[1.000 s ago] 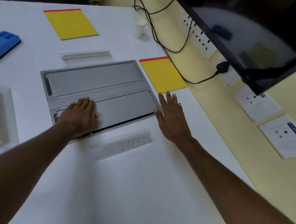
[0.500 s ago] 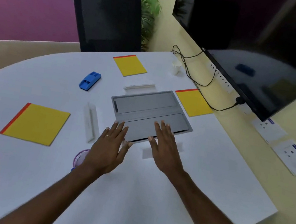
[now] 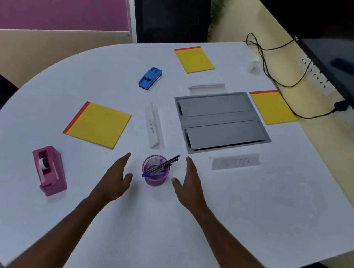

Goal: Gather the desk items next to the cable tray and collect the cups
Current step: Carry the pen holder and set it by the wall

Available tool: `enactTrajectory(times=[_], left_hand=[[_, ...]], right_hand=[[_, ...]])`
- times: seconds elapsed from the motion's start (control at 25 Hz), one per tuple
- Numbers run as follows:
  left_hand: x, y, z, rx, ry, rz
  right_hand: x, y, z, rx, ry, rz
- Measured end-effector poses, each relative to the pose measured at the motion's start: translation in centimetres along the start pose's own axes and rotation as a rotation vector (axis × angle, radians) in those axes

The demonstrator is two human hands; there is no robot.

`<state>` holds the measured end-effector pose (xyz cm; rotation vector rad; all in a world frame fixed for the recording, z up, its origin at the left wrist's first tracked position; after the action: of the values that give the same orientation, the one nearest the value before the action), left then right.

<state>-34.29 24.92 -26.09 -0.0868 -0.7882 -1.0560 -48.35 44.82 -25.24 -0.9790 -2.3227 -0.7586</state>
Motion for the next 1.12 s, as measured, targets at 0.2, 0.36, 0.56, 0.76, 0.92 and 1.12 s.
enactTrajectory(times=[0.2,0.36,0.56,0.76,0.92,1.12], left_hand=[[-3.2,-1.2,-1.6,0.047,0.212,-0.206],[-4.2,-1.8,-1.9,-0.018,0.318,-0.190],[-5.0,-1.1,-0.5,-0.048,0.374,-0.126],[-7.0,-0.9,4.2,-0.104,0.446,-0.061],[-9.5,-1.0,8.8,-0.166,0.470,-0.072],[-13.6,-1.5,15.5,-0.237,0.476,-0.178]], right_hand=[[-3.3,-0.4,0.1,-0.106,-0.134,-0.110],[-4.2,-0.6,-0.2,-0.053,-0.228,-0.110],[-2.8,0.1,0.4,-0.024,-0.281,-0.019],[1.1,0.5,2.1,-0.073,-0.327,0.074],[6.1,1.7,4.1,-0.089,-0.315,0.138],[13.4,4.0,7.4,-0.123,-0.311,0.199]])
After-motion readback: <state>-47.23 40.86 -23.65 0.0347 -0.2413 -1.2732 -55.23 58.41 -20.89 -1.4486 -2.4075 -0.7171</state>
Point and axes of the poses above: each hand's wrist, its own y-axis away from the middle knuckle, its own x-axis out of the back of the hand, z = x × y, the point moved 3 cm from there along -y, towards the middle knuckle, and after that the axes turned 4 degrees about y, right-handed, at the moved point
